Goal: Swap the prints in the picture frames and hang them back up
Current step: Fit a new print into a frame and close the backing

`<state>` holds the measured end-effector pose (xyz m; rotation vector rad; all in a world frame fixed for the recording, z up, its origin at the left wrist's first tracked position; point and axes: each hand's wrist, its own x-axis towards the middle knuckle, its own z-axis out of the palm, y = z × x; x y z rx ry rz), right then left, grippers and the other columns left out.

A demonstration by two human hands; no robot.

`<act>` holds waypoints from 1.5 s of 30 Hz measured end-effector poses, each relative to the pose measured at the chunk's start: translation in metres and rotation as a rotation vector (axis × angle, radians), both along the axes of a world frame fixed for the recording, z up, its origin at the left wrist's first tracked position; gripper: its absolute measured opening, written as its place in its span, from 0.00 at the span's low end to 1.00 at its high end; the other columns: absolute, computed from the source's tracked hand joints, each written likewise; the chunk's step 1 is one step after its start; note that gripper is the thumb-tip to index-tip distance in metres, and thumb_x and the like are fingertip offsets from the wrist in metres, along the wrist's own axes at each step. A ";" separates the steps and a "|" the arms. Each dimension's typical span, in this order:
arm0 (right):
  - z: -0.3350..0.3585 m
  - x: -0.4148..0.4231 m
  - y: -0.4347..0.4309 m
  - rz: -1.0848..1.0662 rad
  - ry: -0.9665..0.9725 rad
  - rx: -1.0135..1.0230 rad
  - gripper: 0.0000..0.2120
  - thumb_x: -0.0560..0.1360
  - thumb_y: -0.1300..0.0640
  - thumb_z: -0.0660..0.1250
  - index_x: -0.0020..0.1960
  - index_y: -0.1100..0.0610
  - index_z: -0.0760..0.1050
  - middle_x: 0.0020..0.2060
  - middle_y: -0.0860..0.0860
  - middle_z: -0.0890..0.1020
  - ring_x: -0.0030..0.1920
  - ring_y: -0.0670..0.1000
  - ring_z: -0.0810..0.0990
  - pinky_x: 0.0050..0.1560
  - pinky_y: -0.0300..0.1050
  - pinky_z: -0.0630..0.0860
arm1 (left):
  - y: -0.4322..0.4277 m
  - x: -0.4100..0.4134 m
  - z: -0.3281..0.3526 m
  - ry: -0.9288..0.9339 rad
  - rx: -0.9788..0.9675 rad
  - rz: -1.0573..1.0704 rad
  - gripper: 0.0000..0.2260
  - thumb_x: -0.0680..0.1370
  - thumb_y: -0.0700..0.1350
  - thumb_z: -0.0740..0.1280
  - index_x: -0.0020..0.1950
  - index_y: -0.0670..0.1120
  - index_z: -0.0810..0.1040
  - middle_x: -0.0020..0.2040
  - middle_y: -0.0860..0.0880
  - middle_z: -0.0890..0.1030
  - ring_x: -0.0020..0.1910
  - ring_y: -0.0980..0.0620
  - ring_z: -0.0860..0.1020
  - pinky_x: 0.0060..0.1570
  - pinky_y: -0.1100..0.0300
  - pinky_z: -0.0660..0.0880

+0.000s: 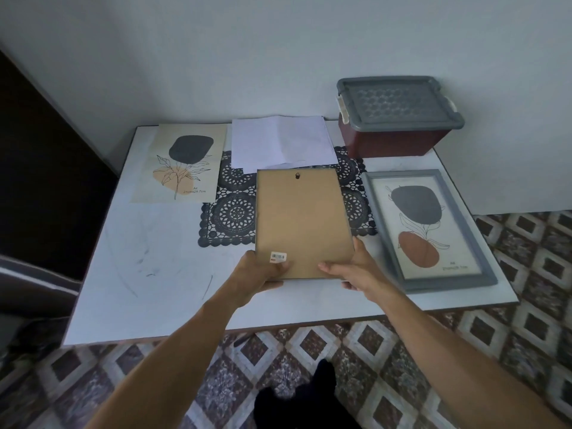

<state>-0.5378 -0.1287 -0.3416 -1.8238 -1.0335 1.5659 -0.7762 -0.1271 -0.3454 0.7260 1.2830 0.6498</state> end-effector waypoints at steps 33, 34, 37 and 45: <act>-0.017 -0.049 -0.023 -0.578 0.387 0.060 0.28 0.70 0.65 0.77 0.64 0.61 0.67 0.55 0.59 0.81 0.48 0.56 0.85 0.42 0.49 0.84 | -0.010 -0.001 -0.002 -0.055 -0.041 0.286 0.17 0.71 0.36 0.76 0.58 0.36 0.76 0.48 0.41 0.83 0.40 0.49 0.83 0.40 0.57 0.81; -0.017 -0.047 -0.021 -0.583 0.394 0.031 0.25 0.70 0.64 0.77 0.62 0.61 0.68 0.54 0.59 0.81 0.48 0.57 0.86 0.43 0.50 0.84 | -0.009 0.000 -0.001 -0.047 -0.045 0.283 0.16 0.72 0.35 0.76 0.57 0.37 0.76 0.48 0.41 0.83 0.40 0.49 0.83 0.40 0.57 0.81; -0.019 -0.038 -0.018 -0.554 0.426 -0.034 0.18 0.72 0.66 0.75 0.57 0.61 0.71 0.55 0.61 0.82 0.45 0.57 0.86 0.45 0.51 0.84 | -0.006 0.002 0.003 0.007 -0.043 0.275 0.11 0.73 0.35 0.75 0.51 0.40 0.76 0.46 0.42 0.83 0.41 0.47 0.83 0.41 0.54 0.82; -0.014 -0.039 -0.020 -0.531 0.433 -0.047 0.16 0.75 0.66 0.72 0.56 0.59 0.67 0.56 0.61 0.80 0.48 0.61 0.85 0.48 0.55 0.83 | -0.007 0.006 -0.001 0.087 -0.028 0.294 0.14 0.68 0.40 0.80 0.47 0.41 0.79 0.44 0.43 0.83 0.41 0.48 0.82 0.48 0.52 0.82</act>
